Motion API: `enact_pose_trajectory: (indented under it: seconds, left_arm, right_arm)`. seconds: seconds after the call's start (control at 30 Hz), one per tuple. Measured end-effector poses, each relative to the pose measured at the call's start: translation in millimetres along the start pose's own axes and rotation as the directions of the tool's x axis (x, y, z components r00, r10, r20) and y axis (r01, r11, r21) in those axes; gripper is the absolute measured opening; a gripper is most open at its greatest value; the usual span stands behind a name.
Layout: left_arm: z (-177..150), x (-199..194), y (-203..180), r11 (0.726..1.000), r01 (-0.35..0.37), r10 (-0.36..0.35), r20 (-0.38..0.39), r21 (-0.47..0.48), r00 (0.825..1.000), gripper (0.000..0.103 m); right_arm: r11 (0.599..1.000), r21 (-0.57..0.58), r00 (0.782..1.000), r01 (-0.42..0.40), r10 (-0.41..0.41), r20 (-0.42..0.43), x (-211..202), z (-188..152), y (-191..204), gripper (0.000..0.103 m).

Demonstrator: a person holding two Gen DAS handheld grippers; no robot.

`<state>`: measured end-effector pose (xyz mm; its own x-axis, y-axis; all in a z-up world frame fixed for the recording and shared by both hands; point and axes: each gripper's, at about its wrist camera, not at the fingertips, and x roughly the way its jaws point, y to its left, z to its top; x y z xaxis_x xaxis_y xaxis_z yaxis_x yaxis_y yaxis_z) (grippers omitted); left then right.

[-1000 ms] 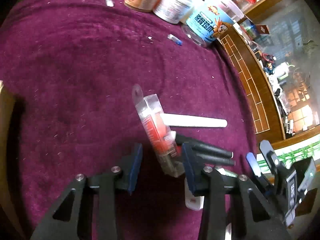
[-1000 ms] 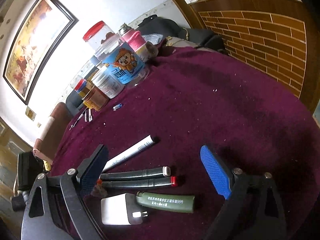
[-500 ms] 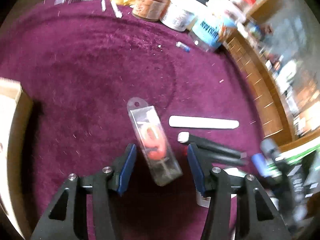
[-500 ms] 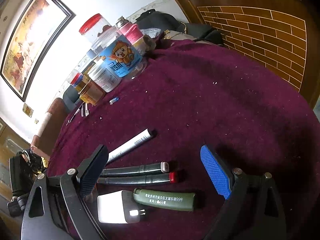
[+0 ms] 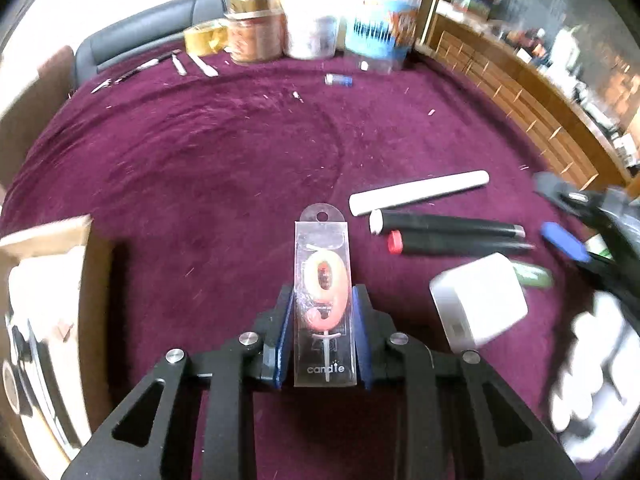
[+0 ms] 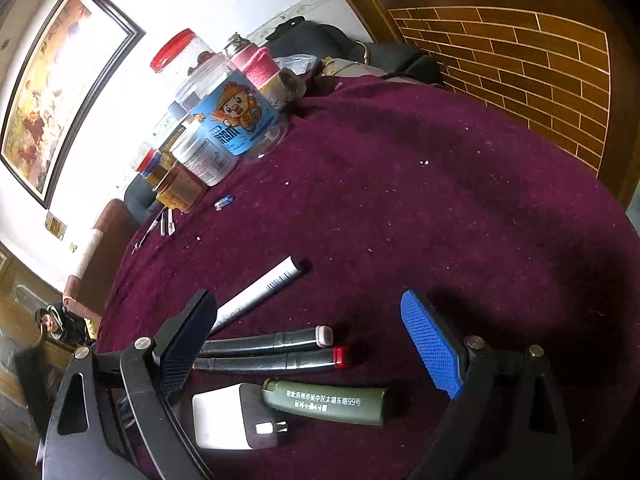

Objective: Organize rigid objects
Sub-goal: 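Close the left tool on the candle package and lift it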

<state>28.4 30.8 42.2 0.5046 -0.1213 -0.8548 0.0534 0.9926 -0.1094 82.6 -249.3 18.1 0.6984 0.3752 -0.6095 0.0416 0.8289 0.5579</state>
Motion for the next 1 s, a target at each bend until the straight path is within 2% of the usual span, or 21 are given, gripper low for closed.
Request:
enact_pose_trajectory:
  seconds: [0.13, 0.27, 0.4, 0.5, 0.6, 0.7, 0.77, 0.83, 0.93, 1.0]
  left_arm:
    - [-26, -51, 29, 0.992, 0.087, -0.081, 0.069, -0.087, 0.994, 0.023]
    - [-53, -91, 43, 0.986, 0.124, -0.108, 0.136, -0.110, 0.985, 0.023]
    - [-70, -110, 48, 0.982, 0.156, -0.136, 0.167, -0.110, 0.976, 0.023]
    - [-84, -124, 56, 0.975, 0.186, -0.158, 0.206, -0.124, 0.966, 0.023]
    - [-94, -134, 66, 0.971, 0.206, -0.174, 0.230, -0.123, 0.957, 0.023]
    - [-103, -140, 83, 0.966, 0.228, -0.192, 0.250, -0.125, 0.949, 0.023]
    - [-108, -143, 92, 0.959, 0.252, -0.211, 0.265, -0.131, 0.941, 0.023]
    - [-111, -147, 103, 0.952, 0.272, -0.224, 0.287, -0.142, 0.931, 0.023]
    - [-119, -155, 125, 0.941, 0.291, -0.226, 0.321, -0.172, 0.920, 0.024]
    - [-124, -159, 139, 0.937, 0.293, -0.219, 0.334, -0.192, 0.917, 0.024]
  right_arm:
    - [1.000, 0.000, 1.000, 0.000, 0.000, 0.005, 0, 1, 0, 0.094]
    - [0.999, -0.022, 0.999, 0.042, -0.042, 0.015, 2, 0, 1, 0.094]
    - [0.992, -0.039, 0.993, 0.116, -0.115, 0.024, 6, -2, -2, 0.094]
    - [0.992, -0.042, 0.993, 0.119, -0.117, 0.032, 8, -2, -5, 0.094]
    - [0.979, -0.081, 0.982, 0.187, -0.188, -0.010, 10, 1, 4, 0.094]
    - [0.984, -0.109, 0.988, 0.138, -0.144, -0.048, -4, 9, 23, 0.093]
    - [0.976, -0.166, 0.985, 0.140, -0.155, -0.079, -5, 15, 46, 0.086]
    - [0.970, -0.196, 0.973, 0.141, -0.172, -0.153, 9, 20, 63, 0.075]
    - [0.961, -0.217, 0.931, 0.173, -0.232, -0.283, 49, 23, 81, 0.055]
    - [0.953, -0.229, 0.910, 0.199, -0.266, -0.319, 69, 23, 89, 0.055]
